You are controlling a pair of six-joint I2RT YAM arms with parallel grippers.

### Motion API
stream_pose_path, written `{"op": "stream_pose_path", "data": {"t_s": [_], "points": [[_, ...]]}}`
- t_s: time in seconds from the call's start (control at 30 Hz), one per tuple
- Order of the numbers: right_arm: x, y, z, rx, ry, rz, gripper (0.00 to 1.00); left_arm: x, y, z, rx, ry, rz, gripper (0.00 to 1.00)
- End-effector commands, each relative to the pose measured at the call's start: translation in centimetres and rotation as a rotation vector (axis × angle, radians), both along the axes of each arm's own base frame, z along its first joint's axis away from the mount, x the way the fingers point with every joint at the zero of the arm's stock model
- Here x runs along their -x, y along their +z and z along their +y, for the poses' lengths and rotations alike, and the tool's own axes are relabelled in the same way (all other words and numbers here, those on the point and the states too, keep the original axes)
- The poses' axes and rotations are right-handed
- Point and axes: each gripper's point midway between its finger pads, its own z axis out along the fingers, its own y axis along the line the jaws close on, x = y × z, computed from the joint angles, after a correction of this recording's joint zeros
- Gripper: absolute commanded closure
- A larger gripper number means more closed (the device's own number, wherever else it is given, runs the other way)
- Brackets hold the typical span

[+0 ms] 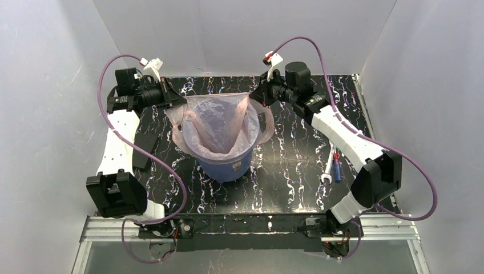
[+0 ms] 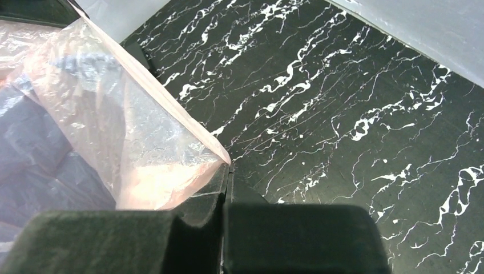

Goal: Put the trash bags into the trash bin
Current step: Place the trash bag in the trash bin, then adjust the trash bag in the trash bin.

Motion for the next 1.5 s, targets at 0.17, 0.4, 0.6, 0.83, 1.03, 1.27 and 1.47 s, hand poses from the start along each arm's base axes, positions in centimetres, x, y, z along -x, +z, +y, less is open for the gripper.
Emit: {"op": "stream_pose_path", "data": {"t_s": [0.17, 0.4, 0.6, 0.83, 1.03, 1.27, 1.47], "points": [[-2.2, -1.8, 0.9, 0.004, -0.007, 0.065, 0.96, -0.1, -3.8, 0.4, 0.049, 0.024, 0.144, 1.0], [-0.7, -3.4, 0.3, 0.024, 0.005, 0.11, 0.86, 1.9, -6.2, 0.3, 0.047, 0.019, 0.197, 0.92], [-1.0, -3.2, -2.7, 0.072, -0.156, 0.115, 0.61, 3.4, -6.7, 1.0, 0.002, 0.061, 0.202, 0.78], [-1.1, 1.1, -6.6, 0.014, -0.308, 0.057, 0.26, 3.7, -2.9, 3.6, -0.02, 0.212, 0.108, 0.28], [0.7, 2.5, -8.8, -0.041, -0.363, 0.068, 0.22, 5.6, -1.4, 4.1, -0.014, 0.244, 0.084, 0.12], [4.8, 2.3, -11.6, -0.199, -0.471, 0.1, 0.22, 9.2, -1.4, 4.8, -0.023, 0.363, 0.051, 0.02], [7.7, 0.1, -13.5, -0.269, -0.548, 0.17, 0.22, 12.2, -1.6, 5.5, -0.06, 0.475, 0.048, 0.02]]}}
